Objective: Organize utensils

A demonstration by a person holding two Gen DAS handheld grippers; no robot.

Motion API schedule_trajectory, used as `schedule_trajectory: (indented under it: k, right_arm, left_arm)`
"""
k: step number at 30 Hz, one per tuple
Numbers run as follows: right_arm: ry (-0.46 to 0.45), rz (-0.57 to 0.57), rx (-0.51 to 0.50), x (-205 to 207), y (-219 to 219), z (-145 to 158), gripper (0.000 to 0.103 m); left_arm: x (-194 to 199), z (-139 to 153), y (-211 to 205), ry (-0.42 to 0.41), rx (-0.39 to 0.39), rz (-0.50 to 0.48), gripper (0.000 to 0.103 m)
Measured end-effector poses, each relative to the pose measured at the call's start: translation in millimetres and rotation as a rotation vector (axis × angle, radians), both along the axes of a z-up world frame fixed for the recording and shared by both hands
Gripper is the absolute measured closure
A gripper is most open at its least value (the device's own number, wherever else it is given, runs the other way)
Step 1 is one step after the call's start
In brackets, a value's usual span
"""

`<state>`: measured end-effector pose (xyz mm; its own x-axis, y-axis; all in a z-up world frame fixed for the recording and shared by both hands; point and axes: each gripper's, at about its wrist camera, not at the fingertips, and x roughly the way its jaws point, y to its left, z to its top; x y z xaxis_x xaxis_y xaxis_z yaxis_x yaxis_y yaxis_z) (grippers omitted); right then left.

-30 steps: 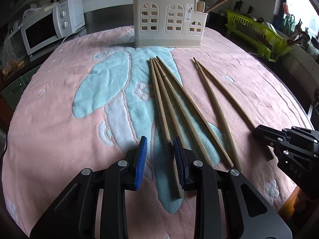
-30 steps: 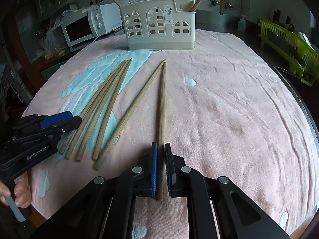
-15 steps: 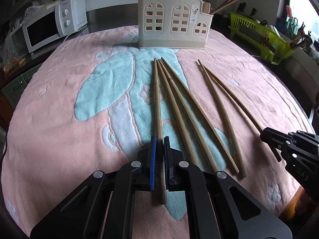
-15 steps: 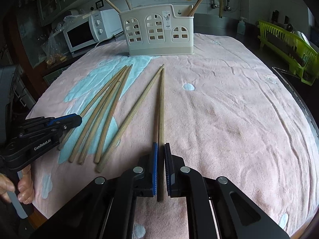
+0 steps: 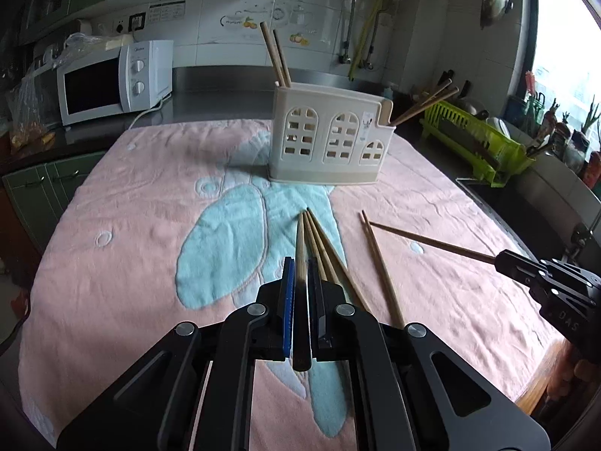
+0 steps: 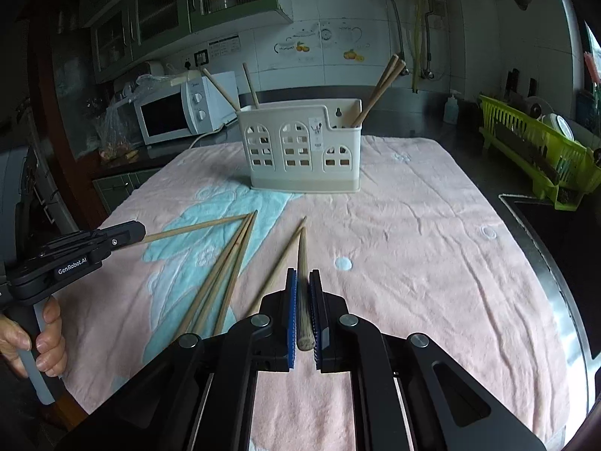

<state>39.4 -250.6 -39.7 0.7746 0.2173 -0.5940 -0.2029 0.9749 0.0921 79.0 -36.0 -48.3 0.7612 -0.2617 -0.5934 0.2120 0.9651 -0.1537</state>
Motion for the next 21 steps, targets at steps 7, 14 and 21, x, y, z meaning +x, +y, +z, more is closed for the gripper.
schedule_trajectory:
  k: [7, 14, 21]
  right_arm:
    - [-0.044, 0.002, 0.023, 21, -8, 24, 0.096]
    - [-0.042, 0.005, 0.028, 21, -7, 21, 0.096]
    - [-0.054, 0.007, 0.035, 23, -8, 24, 0.096]
  left_arm:
    - [13, 14, 1, -0.045, 0.012, -0.009, 0.103]
    - [10, -7, 4, 0.051, 0.011, -0.062, 0.101]
    - [-4, -48, -3, 0.164, 0.064, -0.092, 0.077]
